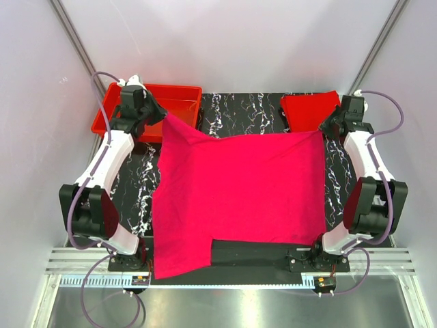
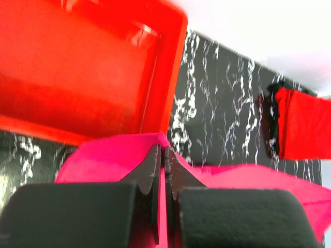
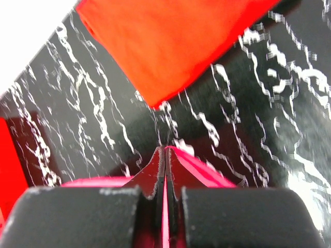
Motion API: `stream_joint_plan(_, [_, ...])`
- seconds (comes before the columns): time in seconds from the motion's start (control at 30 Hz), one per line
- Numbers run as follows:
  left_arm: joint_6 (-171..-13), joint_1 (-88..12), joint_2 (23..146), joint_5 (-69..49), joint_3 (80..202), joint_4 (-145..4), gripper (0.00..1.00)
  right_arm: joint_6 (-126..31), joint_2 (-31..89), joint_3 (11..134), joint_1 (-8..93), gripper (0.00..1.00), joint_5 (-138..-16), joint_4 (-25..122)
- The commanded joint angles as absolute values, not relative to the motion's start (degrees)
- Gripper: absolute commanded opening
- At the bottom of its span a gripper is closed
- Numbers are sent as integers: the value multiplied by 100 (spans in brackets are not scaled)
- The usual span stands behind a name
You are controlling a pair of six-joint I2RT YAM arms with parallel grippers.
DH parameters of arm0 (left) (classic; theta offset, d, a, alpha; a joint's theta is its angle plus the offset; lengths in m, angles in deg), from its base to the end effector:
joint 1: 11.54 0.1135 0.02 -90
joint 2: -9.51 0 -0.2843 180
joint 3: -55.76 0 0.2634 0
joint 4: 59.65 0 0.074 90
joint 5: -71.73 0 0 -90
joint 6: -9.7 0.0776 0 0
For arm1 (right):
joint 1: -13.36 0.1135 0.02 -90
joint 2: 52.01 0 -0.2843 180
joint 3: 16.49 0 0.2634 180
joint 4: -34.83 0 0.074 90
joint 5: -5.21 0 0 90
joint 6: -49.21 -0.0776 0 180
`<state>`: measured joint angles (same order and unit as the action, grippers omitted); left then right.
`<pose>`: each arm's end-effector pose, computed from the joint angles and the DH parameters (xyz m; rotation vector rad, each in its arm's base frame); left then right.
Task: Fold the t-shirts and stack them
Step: Flatten the tshirt out, then fold the tshirt
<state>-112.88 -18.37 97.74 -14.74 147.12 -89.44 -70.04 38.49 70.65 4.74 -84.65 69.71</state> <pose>0.4061 -0.0535 0.3441 -0.4230 2.0274 -0.4908 0.4000 -0.0604 0.2885 0.7274 2.1245 0.1978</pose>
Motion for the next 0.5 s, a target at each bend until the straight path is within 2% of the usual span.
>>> stream_joint_plan(0.0, [-11361, -1840, 9337, -1133, 14768, -9206, 0, -6987, 3537, 7244, 431, 0, -8260, 7559])
stream_joint_plan(0.17, [-11458, -1840, 8802, -1027, 14417, -9540, 0, -7155, 3281, 6858, 431, 0, -8057, 8112])
stream_joint_plan(0.47, [-11467, -1840, 7667, -1203, 13793, -10437, 0, -7128, 2991, 6954, 413, 0, -8707, 9518])
